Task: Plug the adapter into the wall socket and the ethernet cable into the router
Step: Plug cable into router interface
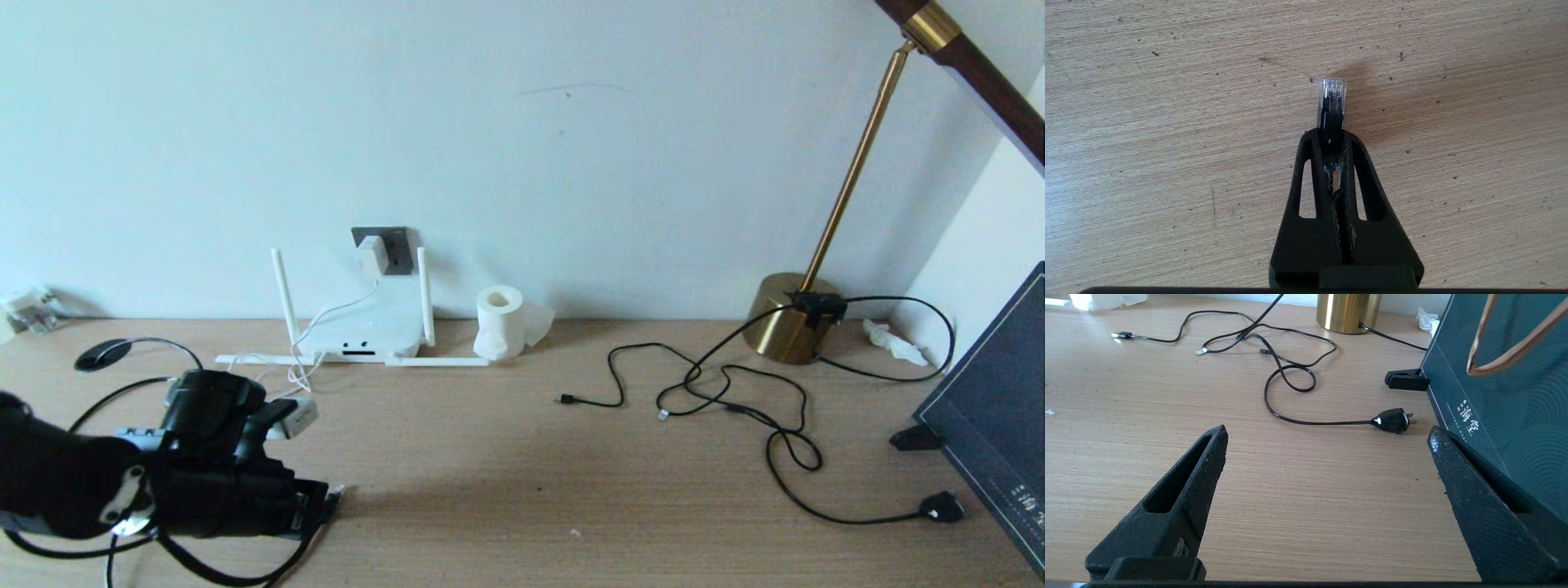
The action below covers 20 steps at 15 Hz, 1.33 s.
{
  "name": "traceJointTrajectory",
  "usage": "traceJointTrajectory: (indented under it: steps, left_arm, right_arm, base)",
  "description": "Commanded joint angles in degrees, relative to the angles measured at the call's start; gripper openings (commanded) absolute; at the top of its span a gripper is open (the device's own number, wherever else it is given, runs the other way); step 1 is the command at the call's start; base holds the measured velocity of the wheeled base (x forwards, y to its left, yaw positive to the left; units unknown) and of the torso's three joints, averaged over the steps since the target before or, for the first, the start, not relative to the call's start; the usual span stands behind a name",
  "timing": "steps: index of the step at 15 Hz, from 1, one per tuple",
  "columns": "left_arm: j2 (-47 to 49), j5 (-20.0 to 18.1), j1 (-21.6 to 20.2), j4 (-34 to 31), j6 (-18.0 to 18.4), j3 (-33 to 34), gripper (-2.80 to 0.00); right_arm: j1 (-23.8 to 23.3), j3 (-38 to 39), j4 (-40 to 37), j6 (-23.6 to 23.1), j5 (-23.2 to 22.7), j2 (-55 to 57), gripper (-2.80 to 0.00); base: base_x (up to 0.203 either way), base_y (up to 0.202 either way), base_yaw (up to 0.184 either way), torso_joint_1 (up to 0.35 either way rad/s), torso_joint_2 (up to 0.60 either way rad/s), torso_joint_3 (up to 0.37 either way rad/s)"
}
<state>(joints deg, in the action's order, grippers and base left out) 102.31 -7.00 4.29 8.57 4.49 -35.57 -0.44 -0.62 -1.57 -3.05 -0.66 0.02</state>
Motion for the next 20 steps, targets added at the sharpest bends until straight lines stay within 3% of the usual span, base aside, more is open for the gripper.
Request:
traceJointTrajectory:
  steps: [1, 4, 8, 10, 13, 17, 20]
  left_arm:
    - [-0.9, 0.0, -0.1, -0.3, 0.1, -0.1, -2.80]
    - [-7.3, 0.1, 0.3, -3.0, 0.3, -1.0, -2.80]
    - [-14.7, 0.0, 0.4, -14.6, 0.3, -7.8, -2.80]
    - [-14.4, 0.0, 0.3, -15.9, 0.3, -7.5, -2.80]
    - [-9.4, -0.5, 0.0, -13.4, 0.1, -3.4, -2.80]
    - [-1.0, -1.2, -1.0, 2.8, 0.1, 4.5, -2.80]
    - [-1.3, -1.2, -1.0, 3.7, 0.2, 5.2, -2.80]
  right_arm:
    - [0.0, 0.0, 0.0, 0.1, 0.0, 0.1, 0.00]
    - [0.0, 0.0, -0.1, 0.0, 0.0, 0.1, 0.00]
    - [0.0, 0.0, -0.1, 0.0, 0.0, 0.1, 0.00]
    - [0.0, 0.0, 0.0, 0.1, 0.0, 0.1, 0.00]
    - [0.0, 0.0, 0.0, 0.0, 0.0, 0.1, 0.00]
    - [0.0, 0.0, -0.1, 0.0, 0.0, 0.1, 0.00]
    - [0.0, 0.0, 0.0, 0.0, 0.0, 0.1, 0.00]
  base:
    - [0.000, 0.000, 0.000, 0.000, 0.00, 0.000]
    - [0.000, 0.000, 0.000, 0.000, 0.00, 0.000]
    - [0.000, 0.000, 0.000, 0.000, 0.00, 0.000]
    - [0.000, 0.000, 0.000, 0.000, 0.00, 0.000]
    - [0.000, 0.000, 0.000, 0.000, 0.00, 0.000]
    - [0.000, 0.000, 0.000, 0.000, 0.00, 0.000]
    - [0.000, 0.000, 0.000, 0.000, 0.00, 0.000]
